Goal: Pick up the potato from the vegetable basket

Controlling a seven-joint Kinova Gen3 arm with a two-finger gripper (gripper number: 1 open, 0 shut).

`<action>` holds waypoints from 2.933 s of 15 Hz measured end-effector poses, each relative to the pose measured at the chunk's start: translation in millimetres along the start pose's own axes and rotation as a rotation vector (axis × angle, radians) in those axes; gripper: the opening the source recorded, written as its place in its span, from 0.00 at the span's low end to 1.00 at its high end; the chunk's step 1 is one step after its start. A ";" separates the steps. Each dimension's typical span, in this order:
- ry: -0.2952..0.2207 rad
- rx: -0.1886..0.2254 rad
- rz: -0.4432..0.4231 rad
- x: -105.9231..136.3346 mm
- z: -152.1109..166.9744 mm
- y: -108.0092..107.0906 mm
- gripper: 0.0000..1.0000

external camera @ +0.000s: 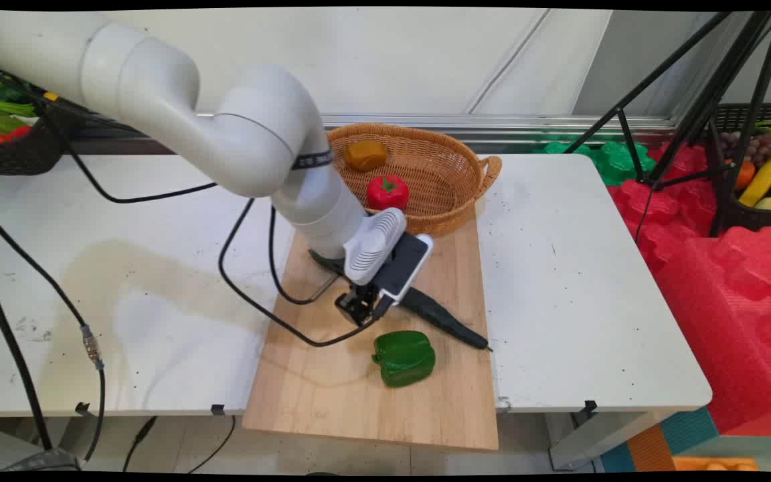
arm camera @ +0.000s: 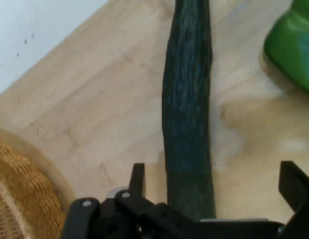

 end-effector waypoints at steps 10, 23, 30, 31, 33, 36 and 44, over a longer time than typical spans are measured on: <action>0.004 0.037 0.026 -32.8 -45.9 30.6 1.00; 0.030 0.096 -0.264 -91.5 -124.9 12.3 1.00; -0.018 0.101 -0.405 -134.7 -141.0 -13.4 1.00; -0.024 0.100 -0.418 -137.9 -141.0 -17.5 1.00; -0.036 0.099 -0.447 -142.9 -140.1 -27.7 1.00; -0.043 0.107 -0.508 -148.9 -139.3 -39.9 1.00; -0.015 0.204 -0.810 -154.6 -131.3 -81.6 1.00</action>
